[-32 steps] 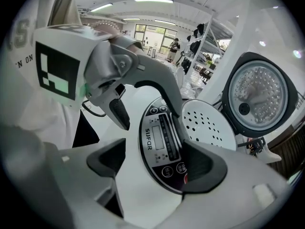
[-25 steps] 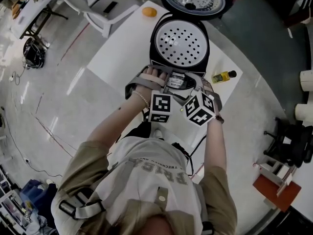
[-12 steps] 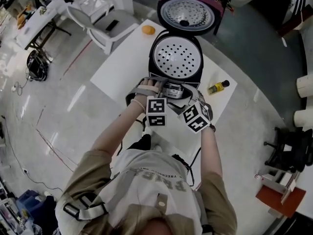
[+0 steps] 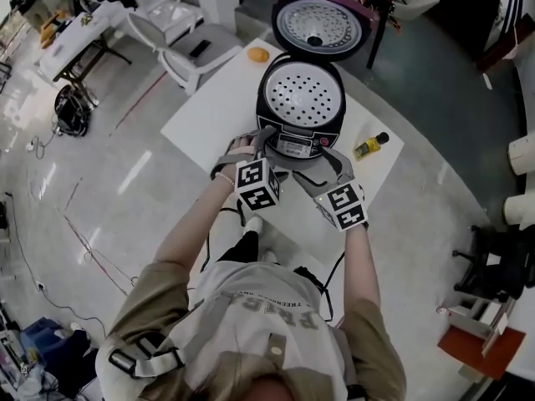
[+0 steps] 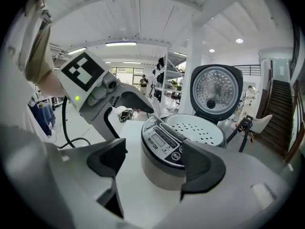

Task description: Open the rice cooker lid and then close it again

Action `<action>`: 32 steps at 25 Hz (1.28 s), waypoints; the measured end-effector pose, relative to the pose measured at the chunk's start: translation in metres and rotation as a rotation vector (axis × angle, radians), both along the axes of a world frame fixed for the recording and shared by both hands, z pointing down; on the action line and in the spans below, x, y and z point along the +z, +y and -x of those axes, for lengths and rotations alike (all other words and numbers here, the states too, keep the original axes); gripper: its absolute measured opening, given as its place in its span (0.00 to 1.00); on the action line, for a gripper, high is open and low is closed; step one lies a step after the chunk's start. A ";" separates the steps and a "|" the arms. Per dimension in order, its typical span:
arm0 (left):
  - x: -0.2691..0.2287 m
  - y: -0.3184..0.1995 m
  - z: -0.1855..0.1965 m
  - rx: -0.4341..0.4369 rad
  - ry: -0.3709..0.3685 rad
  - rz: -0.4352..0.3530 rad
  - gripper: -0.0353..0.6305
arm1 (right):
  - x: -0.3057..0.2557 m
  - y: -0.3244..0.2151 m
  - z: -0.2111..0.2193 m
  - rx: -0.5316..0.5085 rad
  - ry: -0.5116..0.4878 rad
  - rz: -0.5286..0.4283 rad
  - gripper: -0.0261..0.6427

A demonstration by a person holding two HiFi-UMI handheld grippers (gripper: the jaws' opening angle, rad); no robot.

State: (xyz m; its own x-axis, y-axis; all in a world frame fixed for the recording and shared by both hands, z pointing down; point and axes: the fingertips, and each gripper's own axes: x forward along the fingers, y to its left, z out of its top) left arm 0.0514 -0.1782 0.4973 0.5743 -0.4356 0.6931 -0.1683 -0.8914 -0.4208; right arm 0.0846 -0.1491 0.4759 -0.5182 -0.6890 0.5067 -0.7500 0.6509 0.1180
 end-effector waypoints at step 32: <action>-0.069 -0.085 0.015 -0.256 0.351 0.056 0.80 | -0.075 -0.069 -0.076 0.217 -0.283 -0.146 0.58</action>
